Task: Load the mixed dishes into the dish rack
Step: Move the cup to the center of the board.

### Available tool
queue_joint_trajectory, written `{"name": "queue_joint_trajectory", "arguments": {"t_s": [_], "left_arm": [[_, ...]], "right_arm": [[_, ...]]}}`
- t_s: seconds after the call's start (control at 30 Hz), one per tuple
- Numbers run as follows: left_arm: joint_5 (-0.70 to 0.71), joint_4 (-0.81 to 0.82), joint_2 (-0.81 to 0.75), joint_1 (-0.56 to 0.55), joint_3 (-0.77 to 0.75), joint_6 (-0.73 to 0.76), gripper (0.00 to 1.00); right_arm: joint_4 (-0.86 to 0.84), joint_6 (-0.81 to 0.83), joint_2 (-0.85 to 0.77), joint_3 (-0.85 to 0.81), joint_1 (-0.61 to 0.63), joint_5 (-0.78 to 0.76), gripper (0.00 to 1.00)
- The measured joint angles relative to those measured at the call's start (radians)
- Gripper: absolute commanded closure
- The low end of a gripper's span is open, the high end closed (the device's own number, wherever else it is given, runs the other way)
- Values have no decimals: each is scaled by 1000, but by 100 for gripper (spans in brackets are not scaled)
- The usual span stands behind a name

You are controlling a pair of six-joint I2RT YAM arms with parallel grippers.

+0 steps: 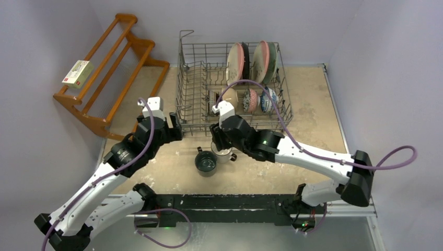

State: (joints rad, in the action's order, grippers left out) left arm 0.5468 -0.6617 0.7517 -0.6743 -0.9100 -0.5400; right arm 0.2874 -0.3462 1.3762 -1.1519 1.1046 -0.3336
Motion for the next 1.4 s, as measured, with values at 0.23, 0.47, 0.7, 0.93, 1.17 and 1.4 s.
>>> {"name": "queue_joint_trajectory", "arguments": {"t_s": [0.23,0.47,0.7,0.93,1.17,1.4], "left_arm": [[-203,-123,46,0,15,-116,24],[-386,-167,51,0,74,-185,25],[-501,-172,181,0,110,-188,27],[-589,-117,266,0,126,-201,32],[-641,-53,361,-3,183,-209,47],[-639,-20,425,-15,189,-210,63]], "right_arm": [[0,-37,-98,37,-2,-151,44],[-15,-55,-87,87,-12,-209,44],[-25,-82,-93,122,-13,-233,44],[-33,-112,-175,196,-13,-233,44],[-35,-133,-245,232,-13,-233,44],[-42,-142,-271,274,-13,-233,44]]}}
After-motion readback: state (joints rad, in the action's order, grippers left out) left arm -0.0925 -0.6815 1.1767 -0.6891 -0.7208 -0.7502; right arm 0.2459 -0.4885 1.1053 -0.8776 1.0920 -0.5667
